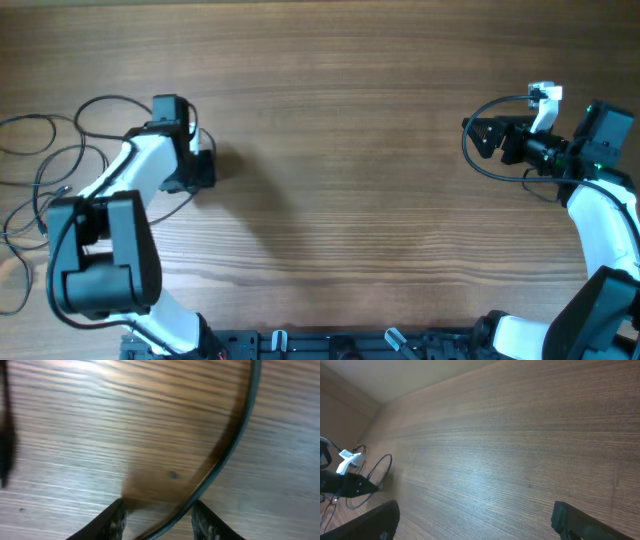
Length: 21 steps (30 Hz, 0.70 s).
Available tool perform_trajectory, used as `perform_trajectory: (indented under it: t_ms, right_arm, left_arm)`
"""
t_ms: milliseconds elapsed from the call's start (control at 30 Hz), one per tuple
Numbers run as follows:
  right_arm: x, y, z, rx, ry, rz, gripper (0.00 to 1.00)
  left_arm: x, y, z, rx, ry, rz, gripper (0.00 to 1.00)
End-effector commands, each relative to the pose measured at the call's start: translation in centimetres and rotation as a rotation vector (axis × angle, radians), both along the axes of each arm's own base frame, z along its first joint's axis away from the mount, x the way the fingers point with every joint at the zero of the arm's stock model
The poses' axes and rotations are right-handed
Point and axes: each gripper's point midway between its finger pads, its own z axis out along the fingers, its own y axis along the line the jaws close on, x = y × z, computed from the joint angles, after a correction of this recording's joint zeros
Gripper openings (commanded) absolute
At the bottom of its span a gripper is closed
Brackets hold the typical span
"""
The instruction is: Untangle cables
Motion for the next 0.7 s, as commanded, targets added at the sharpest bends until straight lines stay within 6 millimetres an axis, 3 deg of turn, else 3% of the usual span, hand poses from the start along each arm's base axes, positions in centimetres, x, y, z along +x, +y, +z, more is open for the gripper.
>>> perform_trajectory:
  t_ms: [0,100,167,233,267,300,367,433,533,600,667]
  right_arm:
    - [0.1,0.3,0.0,-0.001,-0.008,0.019,1.0]
    - [0.1,0.3,0.0,-0.002,-0.009,0.02,1.0]
    - [0.1,0.2,0.0,-0.005,-0.009,0.017,1.0]
    - [0.1,0.2,-0.1,-0.005,-0.008,0.017,1.0]
    - [0.1,0.2,-0.1,-0.006,-0.008,0.016,1.0]
    - [0.1,0.2,-0.1,-0.006,-0.007,0.015,1.0]
    - [0.1,0.2,-0.1,-0.006,-0.005,0.015,1.0]
    - [0.1,0.2,-0.1,-0.006,-0.006,0.015,0.99]
    - [0.1,0.2,-0.1,-0.006,-0.005,0.015,1.0]
    - [0.1,0.2,-0.1,-0.005,-0.004,0.015,1.0]
    - [0.1,0.2,-0.1,-0.006,-0.005,0.015,1.0]
  left_arm:
    - [-3.1,4.4,-2.0,0.039,0.066,0.165,0.41]
    - [-5.4,10.7,-1.8,0.106,0.059,0.51,0.38]
    - [-7.9,15.4,-1.7,0.1,0.038,0.75,0.42]
    - [-9.5,17.7,-1.8,0.055,0.015,0.872,0.43]
    - [-9.6,18.3,-1.9,-0.006,-0.014,0.915,0.61]
    - [-9.7,19.0,-1.9,-0.074,-0.054,0.963,0.9]
    - [-9.3,19.5,-1.6,-0.175,-0.116,1.027,0.97]
    - [-7.8,19.3,-0.7,-0.222,-0.159,0.985,1.0]
    - [-3.6,18.6,4.2,-0.245,-0.293,0.844,1.0]
    - [-0.5,17.8,9.7,-0.202,-0.426,0.721,1.0]
    - [1.7,15.5,15.0,-0.159,-0.546,0.563,1.0]
